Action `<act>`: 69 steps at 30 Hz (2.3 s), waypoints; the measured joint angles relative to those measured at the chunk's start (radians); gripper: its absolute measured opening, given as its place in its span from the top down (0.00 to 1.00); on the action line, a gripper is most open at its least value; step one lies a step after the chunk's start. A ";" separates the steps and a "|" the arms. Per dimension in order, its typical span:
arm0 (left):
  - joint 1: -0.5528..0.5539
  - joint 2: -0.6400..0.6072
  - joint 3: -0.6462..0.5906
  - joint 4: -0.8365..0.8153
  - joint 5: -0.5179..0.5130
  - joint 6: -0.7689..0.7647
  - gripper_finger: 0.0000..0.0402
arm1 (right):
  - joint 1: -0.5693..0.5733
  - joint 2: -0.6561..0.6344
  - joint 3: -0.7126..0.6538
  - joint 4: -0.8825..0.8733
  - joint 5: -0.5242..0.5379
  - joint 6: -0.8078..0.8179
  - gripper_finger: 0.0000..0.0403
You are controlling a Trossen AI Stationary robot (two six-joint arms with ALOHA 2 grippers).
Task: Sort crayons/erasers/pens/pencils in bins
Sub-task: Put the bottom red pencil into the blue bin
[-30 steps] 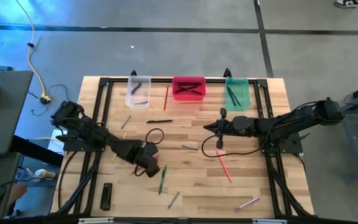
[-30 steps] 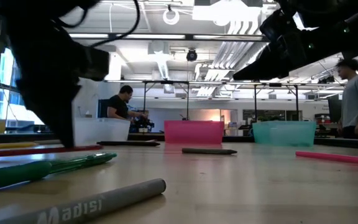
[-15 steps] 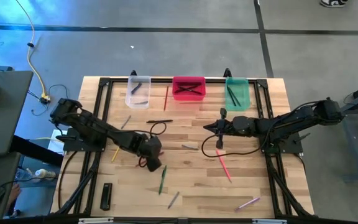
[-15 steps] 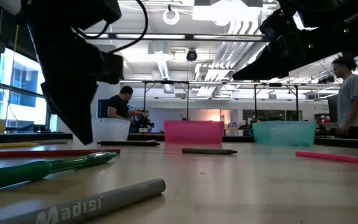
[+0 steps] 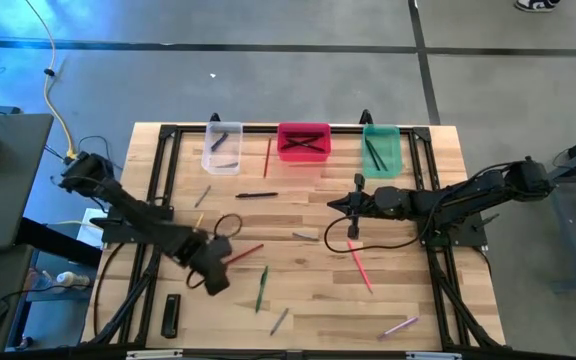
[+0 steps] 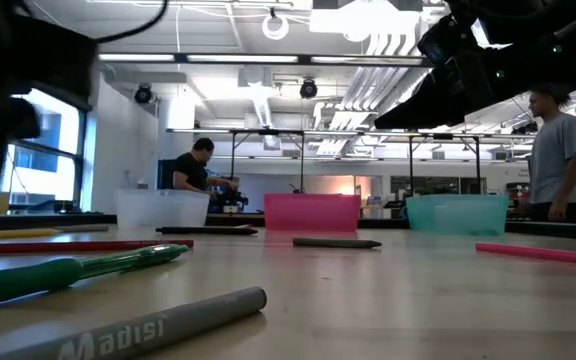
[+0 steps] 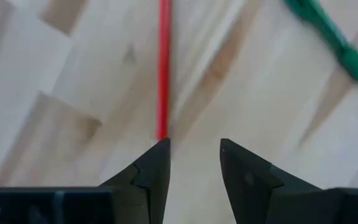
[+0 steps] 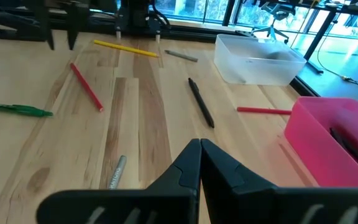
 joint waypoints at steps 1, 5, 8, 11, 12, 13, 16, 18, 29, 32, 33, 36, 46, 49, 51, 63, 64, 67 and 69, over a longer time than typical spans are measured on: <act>-0.025 0.007 -0.003 0.003 -0.012 -0.024 0.68 | 0.000 0.000 0.000 0.002 0.000 -0.001 1.00; -0.085 0.045 -0.013 -0.020 -0.073 -0.104 0.68 | 0.000 0.000 0.000 0.007 0.000 -0.003 1.00; -0.096 0.088 -0.013 -0.029 -0.094 -0.109 0.68 | 0.000 0.000 0.000 0.009 0.000 -0.003 1.00; -0.093 0.129 -0.013 -0.015 -0.117 -0.086 0.68 | 0.000 0.000 0.000 0.011 -0.001 -0.001 1.00; -0.090 0.142 -0.013 -0.018 -0.119 -0.076 0.68 | 0.000 0.000 0.000 0.014 -0.001 -0.001 1.00; -0.087 0.153 -0.013 -0.015 -0.120 -0.064 0.68 | 0.000 0.000 0.000 0.014 -0.001 0.000 1.00; -0.075 0.177 -0.010 -0.006 -0.119 -0.024 0.69 | 0.000 0.000 0.000 0.018 -0.001 0.000 1.00; -0.065 0.187 -0.009 0.001 -0.112 0.004 0.69 | 0.000 0.000 0.000 0.019 -0.001 0.000 1.00; -0.034 0.190 -0.010 0.034 -0.051 0.105 0.86 | 0.000 0.000 0.000 0.021 -0.007 0.000 1.00; -0.034 0.191 -0.010 0.038 -0.046 0.097 0.92 | 0.000 0.000 0.000 0.021 -0.006 0.000 1.00; -0.034 0.191 -0.010 0.038 -0.045 0.097 0.94 | 0.000 0.000 0.000 0.021 -0.006 -0.001 1.00; -0.034 0.191 -0.010 0.036 -0.045 0.096 0.97 | 0.000 0.000 0.000 0.021 -0.006 0.000 1.00; -0.040 0.177 -0.013 0.041 -0.053 0.081 1.00 | 0.000 0.000 0.000 0.021 -0.004 -0.001 1.00; -0.047 0.176 -0.013 0.041 -0.056 0.057 1.00 | 0.000 0.000 0.000 0.020 -0.004 0.000 1.00; -0.057 0.170 -0.013 0.041 -0.069 0.044 1.00 | 0.000 0.000 0.000 0.016 -0.004 0.000 1.00; -0.090 0.122 -0.015 0.078 -0.124 -0.044 0.99 | 0.000 0.000 0.000 0.006 0.001 0.017 1.00; -0.093 0.117 -0.015 0.079 -0.132 -0.050 0.99 | 0.000 0.000 0.000 0.006 0.001 0.025 1.00; -0.108 0.110 -0.015 0.091 -0.161 -0.062 0.99 | 0.000 0.000 0.000 0.006 0.001 0.052 1.00; -0.119 0.105 -0.015 0.102 -0.183 -0.071 1.00 | 0.000 0.000 0.000 0.004 0.001 0.075 1.00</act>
